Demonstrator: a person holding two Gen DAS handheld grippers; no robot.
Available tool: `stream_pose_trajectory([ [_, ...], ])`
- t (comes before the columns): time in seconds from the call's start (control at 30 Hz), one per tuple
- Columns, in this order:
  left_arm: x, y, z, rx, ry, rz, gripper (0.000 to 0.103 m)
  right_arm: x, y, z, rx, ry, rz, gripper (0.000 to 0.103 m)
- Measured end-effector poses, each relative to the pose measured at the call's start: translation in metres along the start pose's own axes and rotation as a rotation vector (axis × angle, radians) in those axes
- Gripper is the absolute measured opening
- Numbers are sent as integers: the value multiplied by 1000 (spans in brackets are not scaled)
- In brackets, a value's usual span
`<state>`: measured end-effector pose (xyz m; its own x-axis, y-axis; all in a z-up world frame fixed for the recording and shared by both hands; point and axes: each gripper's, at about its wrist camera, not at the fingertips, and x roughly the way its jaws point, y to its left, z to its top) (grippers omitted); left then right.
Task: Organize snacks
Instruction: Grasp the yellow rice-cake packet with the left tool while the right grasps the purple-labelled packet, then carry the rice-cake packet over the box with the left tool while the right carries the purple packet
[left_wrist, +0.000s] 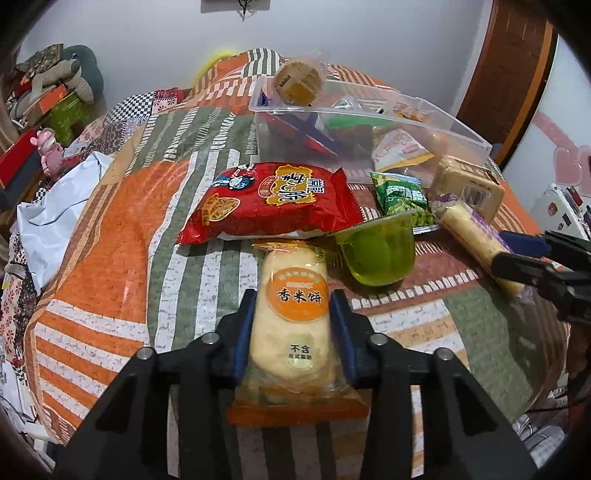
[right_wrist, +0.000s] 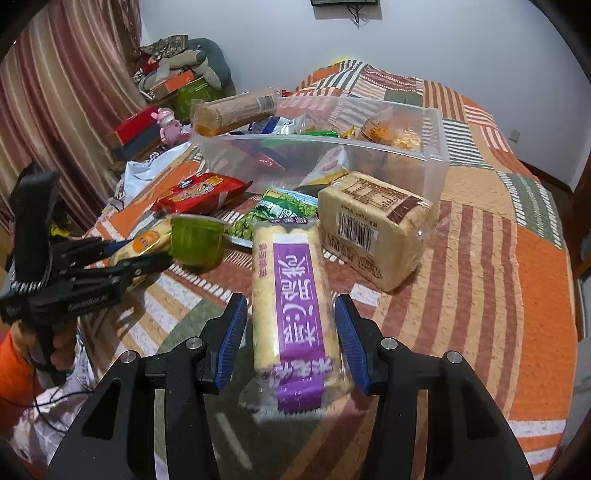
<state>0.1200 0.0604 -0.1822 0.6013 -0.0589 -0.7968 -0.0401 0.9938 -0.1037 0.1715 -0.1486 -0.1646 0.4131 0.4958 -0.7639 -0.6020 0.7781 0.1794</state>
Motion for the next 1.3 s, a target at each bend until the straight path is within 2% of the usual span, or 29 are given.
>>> stream_pose_trajectory([
  [0.17,0,-1,-2,9,-17,8,35,13,2,-1,7,18,-5,45],
  [0.37,-6,-5,-5,29,-32,21,35,4,9,-5,-23,-19,-36,43],
  [0.57,-22,-7,-4,29,-64,18,35,-11,4,-3,7,-55,-36,43],
  [1.03,-65,-15,22,42,-186,0,32,-50,-7,10,43,-170,-73,43],
  [1.3,-68,-24,48,27,-217,-45,32,-62,-17,22,44,-224,-111,43],
])
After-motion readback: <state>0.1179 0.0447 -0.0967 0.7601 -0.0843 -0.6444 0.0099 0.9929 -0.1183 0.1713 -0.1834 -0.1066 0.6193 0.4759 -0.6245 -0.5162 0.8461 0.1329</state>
